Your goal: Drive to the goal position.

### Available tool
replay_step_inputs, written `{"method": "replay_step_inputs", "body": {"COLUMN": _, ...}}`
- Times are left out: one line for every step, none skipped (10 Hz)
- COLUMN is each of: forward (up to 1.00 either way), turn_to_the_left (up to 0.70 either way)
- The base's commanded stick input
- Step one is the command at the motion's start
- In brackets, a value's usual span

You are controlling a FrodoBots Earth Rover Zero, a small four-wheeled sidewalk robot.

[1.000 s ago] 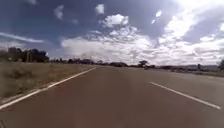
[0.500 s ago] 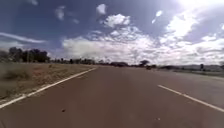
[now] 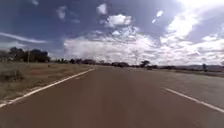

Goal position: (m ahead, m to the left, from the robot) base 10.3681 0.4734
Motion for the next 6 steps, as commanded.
{"method": "replay_step_inputs", "body": {"forward": 1.00, "turn_to_the_left": 0.00}}
{"method": "replay_step_inputs", "body": {"forward": 1.00, "turn_to_the_left": 0.00}}
{"method": "replay_step_inputs", "body": {"forward": 1.00, "turn_to_the_left": 0.00}}
{"method": "replay_step_inputs", "body": {"forward": 1.00, "turn_to_the_left": 0.00}}
{"method": "replay_step_inputs", "body": {"forward": 1.00, "turn_to_the_left": 0.00}}
{"method": "replay_step_inputs", "body": {"forward": 1.00, "turn_to_the_left": 0.00}}
